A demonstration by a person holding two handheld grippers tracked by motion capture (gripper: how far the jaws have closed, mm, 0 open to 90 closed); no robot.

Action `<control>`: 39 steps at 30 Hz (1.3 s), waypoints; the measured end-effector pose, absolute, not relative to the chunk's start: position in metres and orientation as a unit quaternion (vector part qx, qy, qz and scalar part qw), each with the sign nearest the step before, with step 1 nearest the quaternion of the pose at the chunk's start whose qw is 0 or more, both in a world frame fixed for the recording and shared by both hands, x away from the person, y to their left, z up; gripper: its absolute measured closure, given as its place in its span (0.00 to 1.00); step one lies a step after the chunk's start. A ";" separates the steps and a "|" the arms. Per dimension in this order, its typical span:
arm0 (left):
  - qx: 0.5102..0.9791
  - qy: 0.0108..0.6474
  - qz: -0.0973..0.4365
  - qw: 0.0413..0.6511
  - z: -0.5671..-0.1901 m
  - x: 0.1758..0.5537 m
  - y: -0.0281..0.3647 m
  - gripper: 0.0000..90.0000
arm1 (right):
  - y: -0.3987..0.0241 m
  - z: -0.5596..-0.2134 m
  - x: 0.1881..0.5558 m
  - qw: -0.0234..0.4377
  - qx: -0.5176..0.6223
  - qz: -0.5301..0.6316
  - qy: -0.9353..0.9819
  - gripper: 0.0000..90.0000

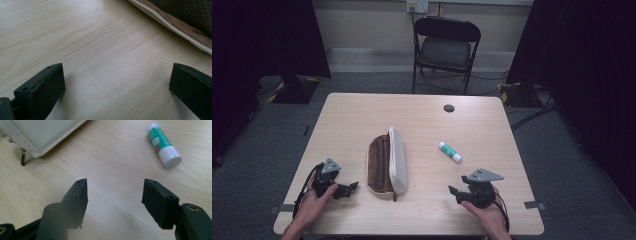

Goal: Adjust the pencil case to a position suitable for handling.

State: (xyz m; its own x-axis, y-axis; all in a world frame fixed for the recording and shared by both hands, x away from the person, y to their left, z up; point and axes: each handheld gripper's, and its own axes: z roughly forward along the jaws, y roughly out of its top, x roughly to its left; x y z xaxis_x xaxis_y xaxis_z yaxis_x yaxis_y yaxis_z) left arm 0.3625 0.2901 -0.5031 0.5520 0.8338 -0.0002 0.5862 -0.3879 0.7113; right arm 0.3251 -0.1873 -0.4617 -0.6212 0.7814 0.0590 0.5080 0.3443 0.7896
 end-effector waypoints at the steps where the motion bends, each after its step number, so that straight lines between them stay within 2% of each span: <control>1: 0.813 0.437 0.182 0.340 -0.503 0.363 0.290 0.00 | -0.182 -0.462 0.325 0.165 0.395 0.409 0.806 0.41; 4: 0.813 0.437 0.182 0.340 -0.503 0.363 0.290 0.00 | -0.166 -0.456 0.323 0.146 0.383 0.419 0.810 0.39; 17: 0.813 0.437 0.182 0.340 -0.503 0.363 0.290 0.00 | -0.113 -0.453 0.330 0.131 0.328 0.425 0.834 0.35; 24: 0.813 0.437 0.182 0.339 -0.503 0.363 0.290 0.00 | -0.069 -0.451 0.338 0.118 0.292 0.433 0.844 0.30; 39: 0.812 0.437 0.181 0.342 -0.503 0.363 0.290 0.00 | -0.040 -0.461 0.343 0.107 0.272 0.419 0.859 0.24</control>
